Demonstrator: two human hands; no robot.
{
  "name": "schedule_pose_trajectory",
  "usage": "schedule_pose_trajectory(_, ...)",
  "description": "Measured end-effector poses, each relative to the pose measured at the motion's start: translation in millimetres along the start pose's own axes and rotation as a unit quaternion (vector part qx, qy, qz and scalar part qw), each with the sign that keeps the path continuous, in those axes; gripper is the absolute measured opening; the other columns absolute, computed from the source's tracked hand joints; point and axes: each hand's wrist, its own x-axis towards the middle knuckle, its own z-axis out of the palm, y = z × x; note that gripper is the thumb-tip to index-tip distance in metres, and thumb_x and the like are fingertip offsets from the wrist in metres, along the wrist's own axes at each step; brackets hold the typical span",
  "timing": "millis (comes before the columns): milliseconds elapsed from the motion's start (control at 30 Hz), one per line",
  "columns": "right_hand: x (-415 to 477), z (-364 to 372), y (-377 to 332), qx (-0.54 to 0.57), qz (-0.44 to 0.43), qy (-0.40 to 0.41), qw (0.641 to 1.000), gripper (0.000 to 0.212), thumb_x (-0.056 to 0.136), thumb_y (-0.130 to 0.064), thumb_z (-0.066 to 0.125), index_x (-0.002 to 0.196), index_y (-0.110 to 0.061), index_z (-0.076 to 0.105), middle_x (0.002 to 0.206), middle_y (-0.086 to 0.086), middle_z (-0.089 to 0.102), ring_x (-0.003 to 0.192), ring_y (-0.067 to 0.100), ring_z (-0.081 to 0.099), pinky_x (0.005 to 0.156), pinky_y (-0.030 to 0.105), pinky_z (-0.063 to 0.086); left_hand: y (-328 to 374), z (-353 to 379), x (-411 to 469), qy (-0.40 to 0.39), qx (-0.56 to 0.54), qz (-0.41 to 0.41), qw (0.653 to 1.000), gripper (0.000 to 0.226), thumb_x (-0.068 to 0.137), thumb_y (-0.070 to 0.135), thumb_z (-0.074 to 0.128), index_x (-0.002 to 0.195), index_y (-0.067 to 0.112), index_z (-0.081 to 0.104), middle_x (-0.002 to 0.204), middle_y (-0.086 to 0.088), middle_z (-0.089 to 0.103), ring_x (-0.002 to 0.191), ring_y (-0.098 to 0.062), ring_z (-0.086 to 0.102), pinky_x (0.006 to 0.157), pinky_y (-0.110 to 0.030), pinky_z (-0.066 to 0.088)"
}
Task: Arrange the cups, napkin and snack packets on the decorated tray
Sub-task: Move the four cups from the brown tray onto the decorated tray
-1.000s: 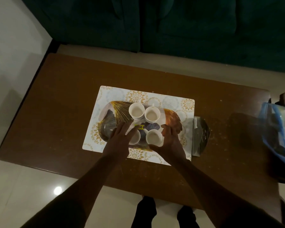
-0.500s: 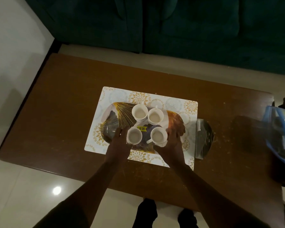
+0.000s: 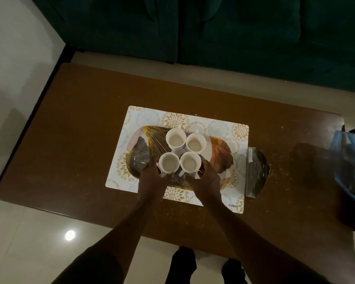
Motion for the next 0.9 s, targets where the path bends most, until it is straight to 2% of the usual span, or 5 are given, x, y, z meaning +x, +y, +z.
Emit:
schedule_pose_trajectory(133, 1, 2, -2, 0.009, 0.012, -0.005, 1.000, 0.064, 0.073, -0.023, 0.082, 0.129, -0.011, 0.054, 0.117, 0.000, 0.069, 0.102, 0.004, 0.062, 0.089, 0.020, 0.052, 3, -1, 5, 0.009, -0.008, 0.010, 1.000, 0.056, 0.074, 0.032, 0.079, 0.119, 0.019, 0.049, 0.108, -0.006, 0.069, 0.096, -0.023, 0.066, 0.077, -0.043, 0.058)
schedule_pose_trajectory(367, 4, 4, -1, 0.014, 0.041, 0.010, 0.999, 0.067, 0.071, -0.030, 0.083, 0.129, -0.011, 0.054, 0.119, 0.002, 0.068, 0.103, 0.009, 0.062, 0.088, 0.029, 0.055, 6, -1, 12, 0.020, -0.018, 0.029, 0.999, 0.050, 0.076, 0.028, 0.078, 0.116, 0.015, 0.051, 0.104, -0.007, 0.070, 0.092, -0.022, 0.066, 0.073, -0.036, 0.055)
schedule_pose_trajectory(567, 7, 9, -2, 0.019, 0.072, 0.016, 0.997, 0.062, 0.072, -0.022, 0.082, 0.125, -0.007, 0.054, 0.116, 0.005, 0.069, 0.094, 0.006, 0.059, 0.070, 0.001, 0.041, 5, 0, 11, 0.020, -0.018, 0.032, 0.999, 0.051, 0.076, 0.026, 0.079, 0.117, 0.015, 0.051, 0.105, -0.007, 0.070, 0.092, -0.020, 0.066, 0.073, -0.031, 0.052)
schedule_pose_trajectory(633, 8, 9, -1, 0.013, 0.067, 0.011, 0.998, 0.060, 0.073, -0.020, 0.081, 0.125, -0.007, 0.055, 0.115, 0.006, 0.069, 0.094, 0.006, 0.059, 0.066, -0.002, 0.040, 5, 0, 12, 0.020, -0.015, 0.030, 0.999, 0.050, 0.077, 0.026, 0.078, 0.117, 0.015, 0.051, 0.106, -0.007, 0.070, 0.093, -0.021, 0.066, 0.074, -0.033, 0.053)
schedule_pose_trajectory(900, 8, 7, 0, 0.003, 0.042, -0.007, 0.999, 0.058, 0.075, -0.014, 0.079, 0.127, -0.005, 0.054, 0.116, 0.008, 0.069, 0.104, 0.020, 0.066, 0.083, 0.023, 0.053, 4, -2, 11, 0.014, -0.026, 0.020, 0.999, 0.053, 0.076, 0.027, 0.079, 0.120, 0.015, 0.050, 0.109, -0.007, 0.070, 0.098, -0.023, 0.066, 0.081, -0.042, 0.057)
